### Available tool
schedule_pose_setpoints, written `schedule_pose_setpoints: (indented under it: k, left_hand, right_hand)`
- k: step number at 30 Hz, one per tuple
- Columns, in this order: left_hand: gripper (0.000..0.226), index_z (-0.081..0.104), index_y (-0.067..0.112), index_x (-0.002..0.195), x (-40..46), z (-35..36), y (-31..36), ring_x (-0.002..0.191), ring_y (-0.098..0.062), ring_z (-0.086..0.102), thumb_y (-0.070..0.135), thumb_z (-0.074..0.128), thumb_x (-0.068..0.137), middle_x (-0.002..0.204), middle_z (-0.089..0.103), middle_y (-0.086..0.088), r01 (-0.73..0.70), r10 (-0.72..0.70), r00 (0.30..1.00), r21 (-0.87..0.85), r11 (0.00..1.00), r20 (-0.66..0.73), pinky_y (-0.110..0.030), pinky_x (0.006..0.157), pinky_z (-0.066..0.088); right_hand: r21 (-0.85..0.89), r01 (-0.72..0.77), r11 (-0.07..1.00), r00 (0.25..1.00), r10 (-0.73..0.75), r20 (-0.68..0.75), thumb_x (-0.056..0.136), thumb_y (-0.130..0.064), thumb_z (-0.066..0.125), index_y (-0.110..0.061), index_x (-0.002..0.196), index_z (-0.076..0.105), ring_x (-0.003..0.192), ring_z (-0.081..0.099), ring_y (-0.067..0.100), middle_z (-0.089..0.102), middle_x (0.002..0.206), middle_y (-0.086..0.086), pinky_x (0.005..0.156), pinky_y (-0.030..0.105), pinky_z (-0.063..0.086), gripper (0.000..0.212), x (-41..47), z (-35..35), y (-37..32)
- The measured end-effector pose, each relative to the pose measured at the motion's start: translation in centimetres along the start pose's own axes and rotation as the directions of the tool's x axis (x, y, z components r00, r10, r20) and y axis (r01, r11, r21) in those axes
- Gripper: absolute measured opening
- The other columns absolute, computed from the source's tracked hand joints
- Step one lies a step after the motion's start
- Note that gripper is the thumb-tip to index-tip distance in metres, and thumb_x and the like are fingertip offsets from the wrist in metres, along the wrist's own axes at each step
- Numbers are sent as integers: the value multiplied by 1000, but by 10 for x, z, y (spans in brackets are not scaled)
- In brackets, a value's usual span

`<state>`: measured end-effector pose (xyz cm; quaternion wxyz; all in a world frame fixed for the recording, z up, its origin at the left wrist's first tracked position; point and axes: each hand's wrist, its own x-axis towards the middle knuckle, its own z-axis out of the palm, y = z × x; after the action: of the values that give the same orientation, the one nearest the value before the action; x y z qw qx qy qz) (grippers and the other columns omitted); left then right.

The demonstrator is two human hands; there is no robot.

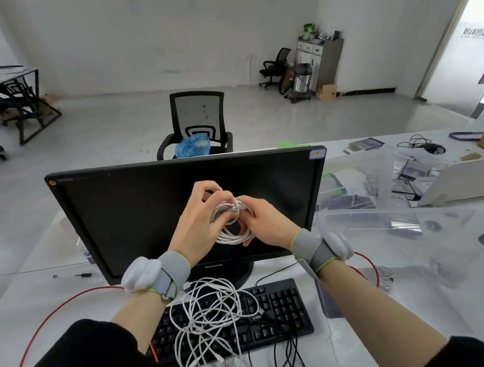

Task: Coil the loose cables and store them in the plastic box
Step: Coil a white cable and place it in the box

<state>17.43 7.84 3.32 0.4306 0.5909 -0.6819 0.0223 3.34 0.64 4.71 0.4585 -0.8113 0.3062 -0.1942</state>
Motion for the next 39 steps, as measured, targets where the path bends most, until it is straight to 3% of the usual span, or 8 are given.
schedule_pose_setpoints:
  k: [4, 7, 11, 18, 25, 32, 34, 39]
  left_hand:
    - [16, 61, 19, 95, 9, -4, 1, 100, -18, 48, 14, 70, 83, 115, 43, 1, -30, 29, 999, 66, 997, 12, -24, 87, 40]
    - [13, 56, 18, 92, 9, -3, 3, 100, -13, 51, 11, 65, 86, 105, 53, 3, 103, -100, 994, -96, 990, 30, -15, 89, 39]
    - [13, 53, 19, 94, 11, -6, 13, 87, -5, 65, 7, 56, 92, 92, 66, -3, 356, -392, 920, -447, 821, 11, -17, 81, 51]
    - [7, 53, 10, 99, 28, -10, 18, 70, -15, 64, 5, 50, 95, 78, 61, -7, 417, -626, 778, -699, 581, -56, -26, 69, 58]
    - [11, 55, 8, 106, 36, -6, 11, 67, -12, 63, 10, 53, 95, 77, 62, -3, 501, -705, 703, -637, 586, -95, -25, 69, 56]
    - [18, 51, 12, 106, 20, -1, 10, 74, -15, 66, 18, 60, 91, 80, 69, -7, 626, -688, 715, -554, 549, 125, -25, 69, 52]
    - [13, 62, 12, 99, 18, 1, 9, 76, -15, 66, 23, 58, 93, 82, 71, -4, 644, -653, 739, -463, 609, 169, -25, 71, 51]
    - [51, 68, 5, 98, 13, -3, 12, 81, -14, 51, 49, 43, 94, 89, 56, -1, 628, -548, 767, -216, 748, 335, -19, 70, 38]
  right_hand:
    - [70, -36, 997, 999, 34, 30, 101, -13, 37, -9, 107, 54, 60, 58, 10, 51, 74, 4, 58, 24, 57, 18, -2, 1, -2]
    - [-113, -63, 992, 998, 61, -18, 102, -15, 36, -13, 105, 51, 57, 58, 12, 53, 78, 4, 54, 20, 53, 16, -1, 1, -5]
    - [-357, -103, 928, 994, 87, -61, 98, -7, 35, -5, 110, 46, 65, 51, 22, 50, 80, 6, 63, 38, 49, 16, 3, 5, -5]
    - [-515, -57, 856, 998, 29, -62, 98, -5, 36, -6, 110, 44, 72, 44, 24, 44, 82, 4, 65, 34, 37, 15, 1, 7, -2]
    - [-585, 35, 810, 999, -40, 4, 96, -2, 37, -10, 104, 41, 62, 38, 17, 34, 73, -4, 58, 31, 34, 12, -5, 9, -1]
    - [-599, 113, 793, 992, -123, 24, 99, -4, 32, -9, 109, 44, 68, 32, 19, 39, 72, -4, 74, 27, 25, 16, -16, 13, 4]
    - [-577, 101, 811, 993, -120, 5, 100, -6, 32, -7, 108, 45, 71, 36, 20, 46, 77, 1, 76, 27, 28, 16, -15, 13, 2]
    - [-364, 11, 931, 993, -54, -109, 101, -15, 34, -6, 106, 45, 62, 42, 18, 45, 73, 1, 58, 31, 34, 15, -12, 3, 3]
